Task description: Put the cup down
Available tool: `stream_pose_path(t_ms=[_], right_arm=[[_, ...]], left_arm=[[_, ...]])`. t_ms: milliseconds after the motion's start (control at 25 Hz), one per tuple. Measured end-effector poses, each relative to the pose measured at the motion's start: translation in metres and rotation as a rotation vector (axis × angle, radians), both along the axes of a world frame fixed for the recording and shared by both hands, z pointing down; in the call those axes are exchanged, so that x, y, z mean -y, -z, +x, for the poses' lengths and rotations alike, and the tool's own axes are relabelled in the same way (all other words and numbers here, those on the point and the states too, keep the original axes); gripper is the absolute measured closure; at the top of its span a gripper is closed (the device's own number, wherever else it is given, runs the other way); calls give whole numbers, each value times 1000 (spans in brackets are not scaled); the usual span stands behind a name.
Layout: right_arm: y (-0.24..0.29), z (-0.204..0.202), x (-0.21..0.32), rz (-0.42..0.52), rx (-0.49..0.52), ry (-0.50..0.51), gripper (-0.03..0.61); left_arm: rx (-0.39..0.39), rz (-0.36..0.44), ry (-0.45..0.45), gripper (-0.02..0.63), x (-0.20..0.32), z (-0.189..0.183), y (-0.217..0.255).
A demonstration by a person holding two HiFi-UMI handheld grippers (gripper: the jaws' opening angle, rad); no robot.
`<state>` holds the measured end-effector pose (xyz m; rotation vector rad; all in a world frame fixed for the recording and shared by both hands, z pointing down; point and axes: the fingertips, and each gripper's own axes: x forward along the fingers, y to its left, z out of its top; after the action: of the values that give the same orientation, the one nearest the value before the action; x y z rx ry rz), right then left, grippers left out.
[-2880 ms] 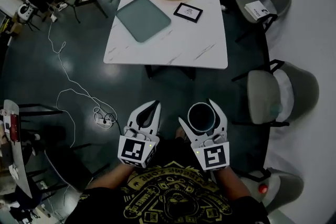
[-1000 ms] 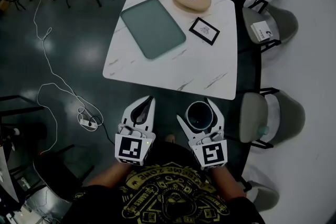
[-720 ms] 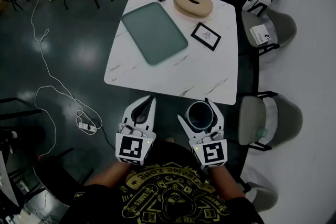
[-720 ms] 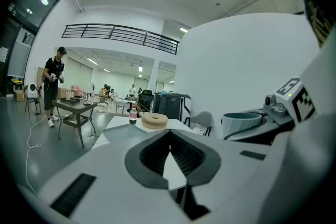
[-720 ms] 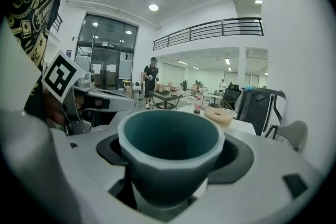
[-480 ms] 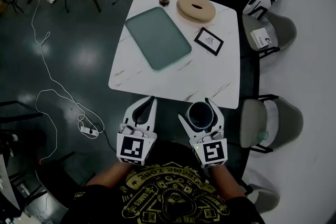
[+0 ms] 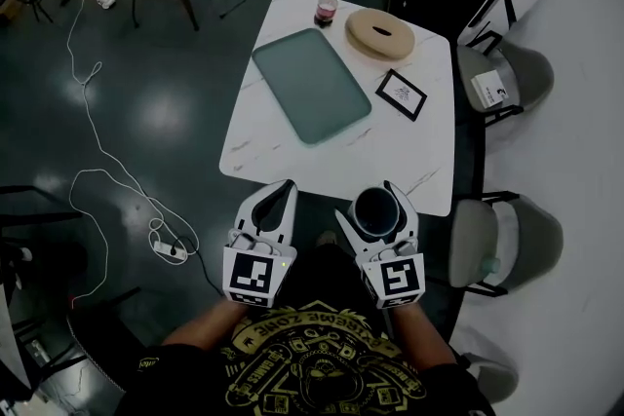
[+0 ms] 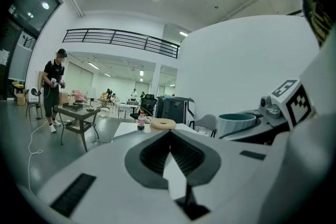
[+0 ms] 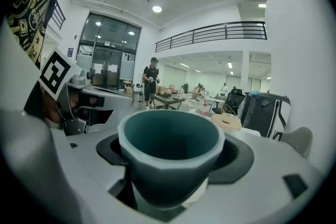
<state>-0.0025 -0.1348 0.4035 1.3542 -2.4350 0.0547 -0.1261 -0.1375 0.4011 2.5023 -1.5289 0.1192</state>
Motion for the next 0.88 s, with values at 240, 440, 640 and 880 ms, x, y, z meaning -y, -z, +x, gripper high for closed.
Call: stream_pose_path(t_ms=[240, 440, 640, 880], right_arm=[[-2, -19, 8, -9, -8, 35, 186], [-6, -28, 18, -16, 4, 68, 186], [-6, -33, 37, -17, 11, 95, 186], [-8, -30, 69, -15, 21, 131, 186]], left_arm=[[-8, -9, 31, 603, 3, -15, -5], [-12, -12, 58, 603, 10, -23, -5], [-6, -9, 90, 603, 24, -28, -5], [4, -28, 118, 603, 53, -22, -9]])
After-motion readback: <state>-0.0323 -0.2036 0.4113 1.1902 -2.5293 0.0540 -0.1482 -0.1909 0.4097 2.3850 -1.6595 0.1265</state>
